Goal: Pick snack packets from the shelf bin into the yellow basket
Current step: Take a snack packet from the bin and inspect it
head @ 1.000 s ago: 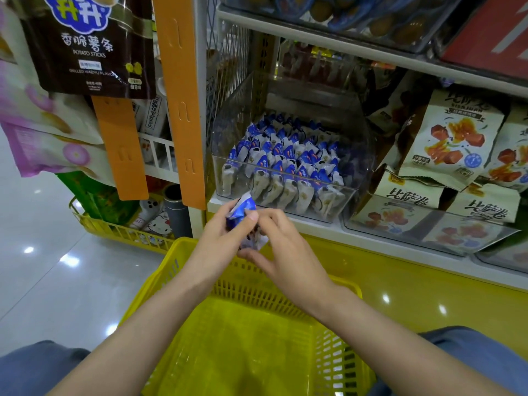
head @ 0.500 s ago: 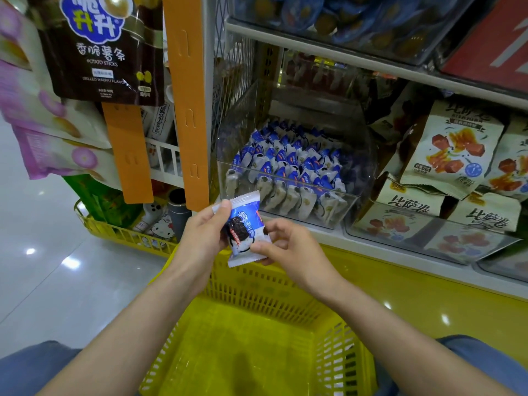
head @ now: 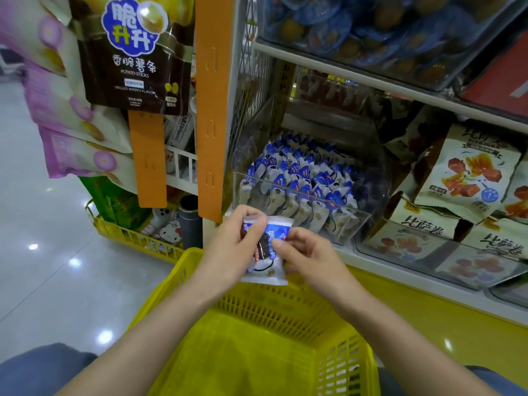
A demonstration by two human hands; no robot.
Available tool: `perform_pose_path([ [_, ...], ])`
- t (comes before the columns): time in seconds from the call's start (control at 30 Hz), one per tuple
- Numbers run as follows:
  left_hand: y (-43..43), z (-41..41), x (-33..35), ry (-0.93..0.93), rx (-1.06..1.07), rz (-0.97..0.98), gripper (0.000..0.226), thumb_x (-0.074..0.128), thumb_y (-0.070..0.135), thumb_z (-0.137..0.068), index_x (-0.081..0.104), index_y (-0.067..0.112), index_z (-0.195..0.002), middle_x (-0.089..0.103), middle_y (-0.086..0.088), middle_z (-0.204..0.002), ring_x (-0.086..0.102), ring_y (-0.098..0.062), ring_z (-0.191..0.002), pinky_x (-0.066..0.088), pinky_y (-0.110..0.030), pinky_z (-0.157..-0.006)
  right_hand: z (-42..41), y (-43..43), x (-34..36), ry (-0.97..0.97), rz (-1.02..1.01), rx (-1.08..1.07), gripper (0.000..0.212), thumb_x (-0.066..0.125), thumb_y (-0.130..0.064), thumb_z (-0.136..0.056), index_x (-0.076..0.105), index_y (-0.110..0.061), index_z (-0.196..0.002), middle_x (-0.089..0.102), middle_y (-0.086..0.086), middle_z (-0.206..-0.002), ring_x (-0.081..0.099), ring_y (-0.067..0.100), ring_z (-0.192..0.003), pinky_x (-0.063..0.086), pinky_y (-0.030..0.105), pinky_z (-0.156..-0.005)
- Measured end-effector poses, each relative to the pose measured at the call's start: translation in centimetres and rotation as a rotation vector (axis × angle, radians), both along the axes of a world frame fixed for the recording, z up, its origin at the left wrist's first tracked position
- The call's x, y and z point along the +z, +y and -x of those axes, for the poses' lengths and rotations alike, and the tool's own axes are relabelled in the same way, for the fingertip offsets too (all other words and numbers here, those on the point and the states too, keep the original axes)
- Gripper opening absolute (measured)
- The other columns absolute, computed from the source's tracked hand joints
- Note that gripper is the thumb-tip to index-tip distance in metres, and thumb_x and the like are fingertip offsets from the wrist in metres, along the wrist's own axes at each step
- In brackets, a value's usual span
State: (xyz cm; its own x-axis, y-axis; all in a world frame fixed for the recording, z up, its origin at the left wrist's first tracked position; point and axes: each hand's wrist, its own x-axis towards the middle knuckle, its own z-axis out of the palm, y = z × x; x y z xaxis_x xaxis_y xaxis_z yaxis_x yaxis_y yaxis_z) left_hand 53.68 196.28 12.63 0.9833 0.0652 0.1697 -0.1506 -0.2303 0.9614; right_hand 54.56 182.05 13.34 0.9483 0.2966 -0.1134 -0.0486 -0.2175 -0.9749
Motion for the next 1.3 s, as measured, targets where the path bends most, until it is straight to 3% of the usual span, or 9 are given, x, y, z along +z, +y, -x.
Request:
perform_pose_path([
  [0.17, 1.4, -2.1, 1.8, -0.295, 0.082, -0.293, 0.022, 0.046, 0.020, -0.096, 0.051, 0.020, -0.117, 0.054, 0.012, -0.101, 0.050, 0.007, -0.090, 0.038, -0.007, -0.076, -2.7, -1.0, 3.3, -0.361, 0.158, -0.232, 0.011, 0.062, -0.025, -0.086, 0.056, -0.016, -0.084, 0.058, -0.006, -0.071, 0.053, 0.003, -0.062, 0.046, 0.020, -0.059],
  [0.27, 1.9, -4.6, 2.6, -0.391, 0.076, -0.615, 0.034, 0.041, 0.025, -0.098, 0.044, 0.018, -0.130, 0.049, 0.006, -0.120, 0.044, -0.007, -0.110, 0.031, -0.017, -0.087, -6.3, -0.9, 5.5, -0.556, 0.263, -0.395, 0.019, 0.060, -0.031, -0.088, 0.053, -0.015, -0.095, 0.057, -0.008, -0.074, 0.055, 0.005, -0.065, 0.045, 0.023, -0.062],
  [0.43, 2.1, -6.4, 0.7, -0.372, -0.013, -0.919, 0.034, 0.042, 0.023, -0.097, 0.044, 0.016, -0.130, 0.048, 0.001, -0.126, 0.040, -0.017, -0.121, 0.023, -0.023, -0.101, -12.9, 1.8, 5.6, -0.438, 0.556, -0.301, 0.019, 0.060, -0.027, -0.088, 0.050, -0.013, -0.096, 0.055, 0.001, -0.077, 0.060, 0.024, -0.083, 0.052, 0.042, -0.077],
  [0.53, 2.3, -6.7, 0.5, -0.397, -0.020, -0.951, 0.032, 0.046, 0.018, -0.095, 0.047, 0.014, -0.127, 0.051, -0.001, -0.120, 0.044, -0.019, -0.117, 0.020, -0.027, -0.110, -15.4, 2.8, 4.7, -0.303, 0.745, -0.171, 0.022, 0.062, -0.031, -0.087, 0.050, -0.014, -0.078, 0.057, -0.001, -0.065, 0.064, 0.014, -0.060, 0.054, 0.027, -0.056],
  [0.67, 2.4, -6.9, 0.4, -0.371, -0.033, -0.925, 0.030, 0.045, 0.020, -0.095, 0.047, 0.015, -0.124, 0.047, 0.000, -0.118, 0.042, -0.018, -0.114, 0.029, -0.025, -0.100, -16.6, 3.9, 4.5, -0.217, 0.925, 0.033, 0.029, 0.064, -0.038, -0.084, 0.049, -0.014, -0.091, 0.055, -0.004, -0.064, 0.050, -0.005, -0.031, 0.032, 0.009, -0.029],
  [0.8, 2.6, -6.9, 0.4, -0.362, -0.047, -0.880, 0.032, 0.043, 0.023, -0.095, 0.046, 0.017, -0.126, 0.047, 0.003, -0.120, 0.039, -0.014, -0.117, 0.027, -0.022, -0.099, -17.2, 4.5, 5.4, -0.174, 0.919, 0.183, 0.048, 0.061, -0.036, -0.087, 0.047, -0.008, -0.123, 0.063, 0.002, -0.073, 0.060, 0.003, -0.047, 0.048, 0.013, -0.042],
  [0.9, 2.7, -6.9, 0.4, -0.372, -0.062, -0.877, 0.034, 0.042, 0.024, -0.096, 0.043, 0.019, -0.129, 0.045, 0.005, -0.122, 0.037, -0.012, -0.119, 0.020, -0.019, -0.103, -17.5, 4.1, 6.0, -0.145, 0.835, 0.245, 0.032, 0.053, -0.034, -0.092, 0.057, -0.006, -0.107, 0.066, 0.009, -0.083, 0.064, 0.012, -0.066, 0.057, 0.025, -0.068],
  [1.07, 2.9, -6.8, 0.4, -0.373, -0.071, -0.863, 0.036, 0.043, 0.024, -0.096, 0.042, 0.020, -0.131, 0.044, 0.006, -0.125, 0.035, -0.012, -0.122, 0.020, -0.018, -0.104, -17.1, 3.8, 5.6, -0.210, 0.664, 0.225, 0.017, 0.052, -0.021, -0.094, 0.056, -0.013, -0.108, 0.062, 0.006, -0.077, 0.060, 0.011, -0.061, 0.052, 0.014, -0.051],
  [1.3, 3.3, -6.9, 0.4, -0.390, -0.091, -0.870, 0.035, 0.044, 0.023, -0.095, 0.044, 0.018, -0.130, 0.045, 0.004, -0.124, 0.037, -0.013, -0.121, 0.010, -0.017, -0.106, -17.9, 2.5, 6.0, -0.142, 0.738, 0.405, 0.023, 0.063, -0.019, -0.086, 0.061, -0.019, -0.109, 0.063, -0.006, -0.066, 0.061, -0.001, -0.060, 0.051, 0.012, -0.060],
])
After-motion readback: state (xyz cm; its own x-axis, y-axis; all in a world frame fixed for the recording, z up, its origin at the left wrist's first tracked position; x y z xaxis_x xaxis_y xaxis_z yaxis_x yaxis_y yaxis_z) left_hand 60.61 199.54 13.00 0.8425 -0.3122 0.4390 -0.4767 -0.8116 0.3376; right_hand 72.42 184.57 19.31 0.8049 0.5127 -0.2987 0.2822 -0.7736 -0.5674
